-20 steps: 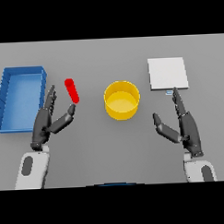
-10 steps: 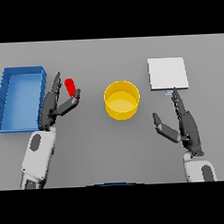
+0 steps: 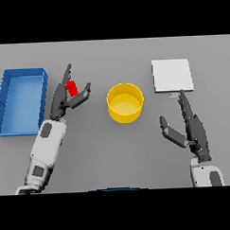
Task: Pick up the red beaker and tilt it to pour out 1 green nut into yellow bowl. Pick up the yellow bowl and place it on the metallic measuring scale.
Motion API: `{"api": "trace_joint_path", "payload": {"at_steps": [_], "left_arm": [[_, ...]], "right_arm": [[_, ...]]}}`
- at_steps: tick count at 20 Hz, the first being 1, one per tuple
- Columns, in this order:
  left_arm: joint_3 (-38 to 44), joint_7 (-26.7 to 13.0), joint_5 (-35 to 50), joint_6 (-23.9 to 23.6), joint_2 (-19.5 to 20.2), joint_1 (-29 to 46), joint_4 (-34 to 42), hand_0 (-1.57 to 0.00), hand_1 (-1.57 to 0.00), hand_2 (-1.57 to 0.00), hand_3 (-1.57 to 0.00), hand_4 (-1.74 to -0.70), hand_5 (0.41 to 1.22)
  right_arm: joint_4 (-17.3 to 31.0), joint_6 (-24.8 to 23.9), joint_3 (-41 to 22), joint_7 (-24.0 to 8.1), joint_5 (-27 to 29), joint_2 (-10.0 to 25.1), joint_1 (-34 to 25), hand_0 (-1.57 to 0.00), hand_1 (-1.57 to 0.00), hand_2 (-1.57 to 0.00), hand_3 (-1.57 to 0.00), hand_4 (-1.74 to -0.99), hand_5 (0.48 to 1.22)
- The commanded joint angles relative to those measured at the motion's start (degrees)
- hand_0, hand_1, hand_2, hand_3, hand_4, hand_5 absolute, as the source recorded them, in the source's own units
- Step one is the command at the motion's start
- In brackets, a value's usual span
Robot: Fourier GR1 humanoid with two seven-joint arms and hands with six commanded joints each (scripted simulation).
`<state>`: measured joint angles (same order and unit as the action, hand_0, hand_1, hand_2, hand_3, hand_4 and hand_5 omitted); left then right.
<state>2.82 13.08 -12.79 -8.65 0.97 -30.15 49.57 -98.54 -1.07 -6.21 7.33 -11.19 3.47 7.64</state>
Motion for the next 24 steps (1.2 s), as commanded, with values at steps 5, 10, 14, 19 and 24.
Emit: {"api": "trace_joint_path", "payload": {"at_steps": [5,10,14,19,24], "left_arm": [[2.1,5.2,0.5,-2.1,-0.5,-3.1,-5.1,-0.09,-0.14,-0.15,-0.05,-1.32,0.741],[3.7,8.8,0.7,-3.3,-1.9,-5.3,-9.2,-1.06,-1.08,-1.07,-0.89,-1.57,1.036],[4.4,9.4,1.8,-3.8,-2.2,-5.6,-9.5,-1.36,-1.37,-1.37,-1.28,-1.63,1.125],[3.5,8.6,1.4,-5.0,-1.5,-6.3,-7.3,-1.5,-1.5,-1.5,-1.47,-1.71,1.126],[-3.0,2.4,-4.6,-3.2,3.0,-8.0,-0.7,-1.55,-1.55,-1.55,-1.54,-1.73,1.134]], "right_arm": [[0.8,-0.7,0.2,-1.4,-0.6,-0.1,-1.7,0.0,0.0,0.0,0.0,-1.255,0.691],[0.8,-0.1,0.1,0.3,-0.5,0.4,-1.0,0.0,0.0,0.0,0.0,-1.24,0.693],[0.5,-0.8,0.1,-0.3,-0.8,-0.1,-1.2,0.0,0.0,0.0,0.0,-1.219,0.68],[2.4,-1.8,0.0,0.4,-2.5,0.2,-2.4,0.0,0.0,0.0,0.0,-1.16,0.664],[2.5,-2.9,-0.2,1.2,-4.5,0.7,-2.3,0.0,0.0,0.0,0.0,-1.103,0.656]]}}
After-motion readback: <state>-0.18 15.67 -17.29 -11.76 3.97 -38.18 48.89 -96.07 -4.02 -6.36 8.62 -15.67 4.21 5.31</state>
